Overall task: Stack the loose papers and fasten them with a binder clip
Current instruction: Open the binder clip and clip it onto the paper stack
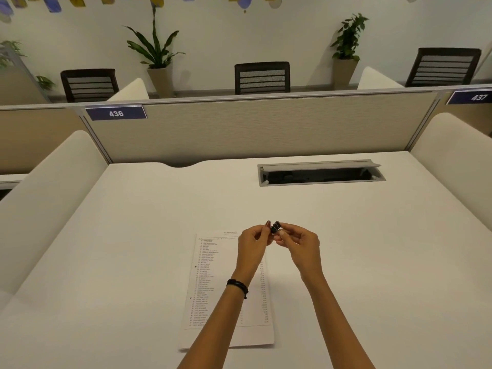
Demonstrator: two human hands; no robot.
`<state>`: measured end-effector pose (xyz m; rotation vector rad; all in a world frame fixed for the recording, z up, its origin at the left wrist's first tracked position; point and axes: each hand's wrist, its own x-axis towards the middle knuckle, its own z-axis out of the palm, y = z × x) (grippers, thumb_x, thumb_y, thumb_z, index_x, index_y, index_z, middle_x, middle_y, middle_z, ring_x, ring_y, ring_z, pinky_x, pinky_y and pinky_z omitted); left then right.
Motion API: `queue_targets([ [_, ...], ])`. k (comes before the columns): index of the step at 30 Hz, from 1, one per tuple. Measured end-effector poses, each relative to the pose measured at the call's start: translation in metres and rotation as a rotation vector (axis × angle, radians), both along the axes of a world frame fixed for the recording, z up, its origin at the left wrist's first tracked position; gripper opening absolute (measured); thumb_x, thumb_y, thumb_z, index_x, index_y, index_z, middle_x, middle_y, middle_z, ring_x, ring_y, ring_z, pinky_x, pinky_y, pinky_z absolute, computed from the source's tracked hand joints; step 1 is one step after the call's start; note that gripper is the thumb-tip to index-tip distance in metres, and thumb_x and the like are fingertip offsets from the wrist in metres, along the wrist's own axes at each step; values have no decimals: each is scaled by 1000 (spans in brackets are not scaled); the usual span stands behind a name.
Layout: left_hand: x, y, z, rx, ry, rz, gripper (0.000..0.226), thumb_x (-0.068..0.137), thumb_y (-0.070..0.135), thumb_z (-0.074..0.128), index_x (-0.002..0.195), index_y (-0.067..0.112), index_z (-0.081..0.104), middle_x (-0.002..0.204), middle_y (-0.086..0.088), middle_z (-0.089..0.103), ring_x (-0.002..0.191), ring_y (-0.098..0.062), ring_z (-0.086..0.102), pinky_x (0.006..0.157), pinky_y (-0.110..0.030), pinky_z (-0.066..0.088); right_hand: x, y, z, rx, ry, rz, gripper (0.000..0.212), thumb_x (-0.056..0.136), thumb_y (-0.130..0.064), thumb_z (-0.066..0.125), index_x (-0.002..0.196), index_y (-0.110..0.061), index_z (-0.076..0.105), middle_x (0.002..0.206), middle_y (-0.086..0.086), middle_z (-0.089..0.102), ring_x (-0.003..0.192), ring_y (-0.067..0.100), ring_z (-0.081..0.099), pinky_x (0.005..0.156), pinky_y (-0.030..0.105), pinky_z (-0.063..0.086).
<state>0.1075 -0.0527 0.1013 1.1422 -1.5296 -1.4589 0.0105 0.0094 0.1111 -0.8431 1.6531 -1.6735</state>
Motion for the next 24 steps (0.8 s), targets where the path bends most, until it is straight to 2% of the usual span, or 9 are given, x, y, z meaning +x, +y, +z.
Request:
queue_targets([
  [5, 5, 3, 0, -89, -33, -12, 28, 94, 32, 47, 90, 15, 69, 82, 0, 72, 80, -10, 69, 76, -19, 56, 4, -5, -4, 31, 217, 8, 20, 85, -3, 60, 103, -7, 69, 87, -2, 69, 69, -2, 68, 64, 8, 52],
  [9, 11, -4, -9, -180, -88, -41, 15, 90, 25, 55, 94, 16, 68, 85, 0, 72, 81, -11, 69, 79, -28, 58, 9, -9, -10, 46, 299, 29, 18, 85, -4, 60, 100, -7, 70, 88, -2, 68, 71, 3, 66, 62, 5, 50],
  [12, 14, -7, -13, -170, -67, -19, 13, 90, 21, 56, 95, 16, 67, 86, -1, 72, 80, -11, 70, 78, -25, 58, 10, -12, -15, 46, 299, 19, 16, 84, -7, 62, 97, -11, 71, 89, -2, 69, 77, 10, 67, 65, 9, 52],
  [14, 16, -8, -13, -155, -28, 0, 13, 90, 19, 56, 96, 14, 67, 87, -2, 72, 80, -11, 70, 76, -21, 57, 11, -14, -17, 57, 309, 1, 15, 84, -13, 64, 98, -14, 69, 92, -5, 64, 80, 8, 64, 64, 6, 50],
  [16, 18, -10, -13, -141, 10, 19, 13, 90, 17, 56, 96, 13, 67, 85, -2, 71, 80, -10, 70, 74, -18, 56, 11, -17, -20, 97, 267, 0, 19, 84, -20, 65, 102, -15, 67, 97, -7, 61, 82, 5, 61, 66, 9, 51],
  [19, 22, -15, -15, -125, 25, 44, 14, 89, 18, 57, 96, 13, 68, 84, 0, 71, 79, -11, 70, 73, -20, 57, 13, -22, -25, 157, 134, 59, 22, 84, -29, 65, 101, -17, 68, 101, -2, 68, 89, 12, 65, 77, 31, 58],
  [20, 23, -17, -16, -114, 27, 53, 13, 89, 18, 57, 96, 14, 68, 84, 0, 71, 79, -12, 70, 73, -21, 57, 13, -24, -25, 162, 104, 78, 22, 83, -29, 65, 100, -17, 69, 100, -1, 69, 89, 13, 66, 78, 34, 58],
  [24, 29, -22, -22, -30, 66, 89, 13, 89, 19, 58, 95, 16, 69, 88, -2, 72, 82, -15, 69, 72, -22, 57, 17, -29, -27, 139, -5, 144, 19, 82, -26, 67, 99, -16, 70, 96, 1, 72, 89, 15, 68, 77, 30, 58],
])
